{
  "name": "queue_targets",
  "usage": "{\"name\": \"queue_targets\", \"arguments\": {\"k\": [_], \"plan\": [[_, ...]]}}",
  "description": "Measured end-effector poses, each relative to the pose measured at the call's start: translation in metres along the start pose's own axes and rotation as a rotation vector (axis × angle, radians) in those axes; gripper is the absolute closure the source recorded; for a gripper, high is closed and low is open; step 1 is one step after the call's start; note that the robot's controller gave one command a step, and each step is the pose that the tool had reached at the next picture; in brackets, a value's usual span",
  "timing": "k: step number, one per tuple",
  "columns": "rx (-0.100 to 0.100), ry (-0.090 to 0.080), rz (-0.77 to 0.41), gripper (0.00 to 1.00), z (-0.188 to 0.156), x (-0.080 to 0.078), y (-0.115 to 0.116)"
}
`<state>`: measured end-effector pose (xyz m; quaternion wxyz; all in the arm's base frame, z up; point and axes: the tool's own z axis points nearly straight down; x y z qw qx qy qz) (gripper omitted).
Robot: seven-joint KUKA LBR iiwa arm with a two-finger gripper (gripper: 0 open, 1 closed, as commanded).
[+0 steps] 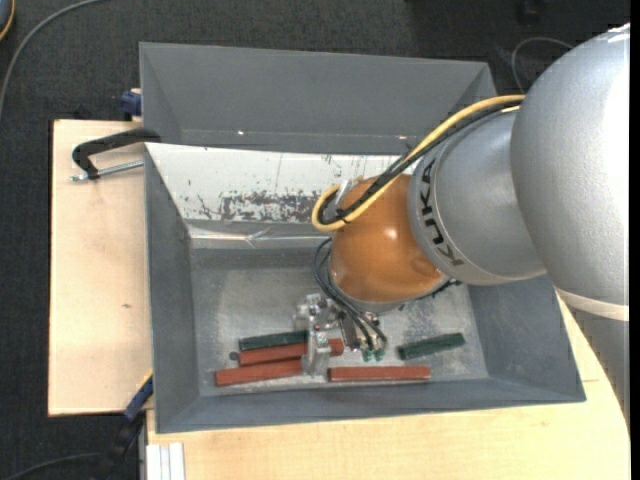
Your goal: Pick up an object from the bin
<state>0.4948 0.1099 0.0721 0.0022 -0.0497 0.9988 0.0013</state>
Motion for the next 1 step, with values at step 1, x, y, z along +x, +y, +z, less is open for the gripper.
{"name": "queue_targets", "arguments": {"k": [1], "plan": [[0.0,-0.01,-0.062,1.0,-0.197,-0.0239,0.0188]]}}
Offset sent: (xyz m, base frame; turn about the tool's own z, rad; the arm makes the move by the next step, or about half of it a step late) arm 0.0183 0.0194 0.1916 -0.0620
